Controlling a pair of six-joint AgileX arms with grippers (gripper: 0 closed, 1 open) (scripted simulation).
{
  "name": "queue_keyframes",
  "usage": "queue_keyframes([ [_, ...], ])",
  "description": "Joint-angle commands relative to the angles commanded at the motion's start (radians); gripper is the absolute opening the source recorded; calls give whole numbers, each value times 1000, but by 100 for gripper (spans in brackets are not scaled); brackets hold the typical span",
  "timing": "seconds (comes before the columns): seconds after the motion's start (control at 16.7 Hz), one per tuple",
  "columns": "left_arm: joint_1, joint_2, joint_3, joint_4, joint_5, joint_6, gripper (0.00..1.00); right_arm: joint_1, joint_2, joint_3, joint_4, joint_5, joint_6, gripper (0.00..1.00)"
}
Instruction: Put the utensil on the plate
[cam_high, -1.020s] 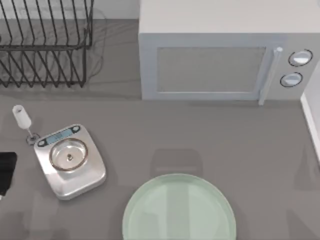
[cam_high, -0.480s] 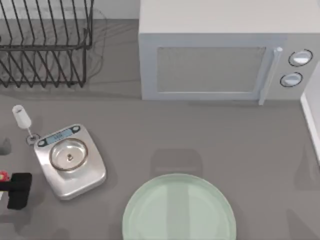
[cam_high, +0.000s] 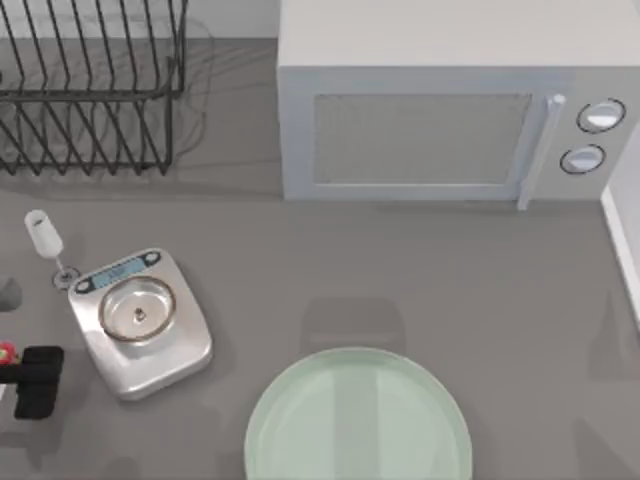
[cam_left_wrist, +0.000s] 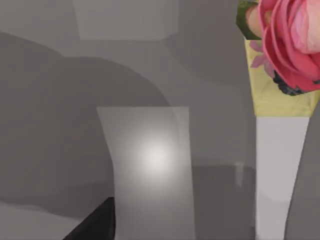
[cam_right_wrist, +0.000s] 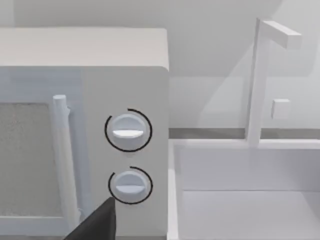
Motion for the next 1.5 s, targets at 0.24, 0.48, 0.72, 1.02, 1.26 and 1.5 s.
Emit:
queue_keyframes([
  [0.24,0,0,0,0,0,0,62,0,0,0,0,0,0,100],
  [0.48,0,0,0,0,0,0,32,0,0,0,0,0,0,100],
  [0.72,0,0,0,0,0,0,2,0,0,0,0,0,0,100],
  [1.02,0,0,0,0,0,0,0,0,0,0,0,0,0,100],
  [1.26,-1,-72,38,-71,5,1,0,0,0,0,0,0,0,100],
  [1.5,-1,-95,94,-146,5,0,0,0,0,0,0,0,0,100],
])
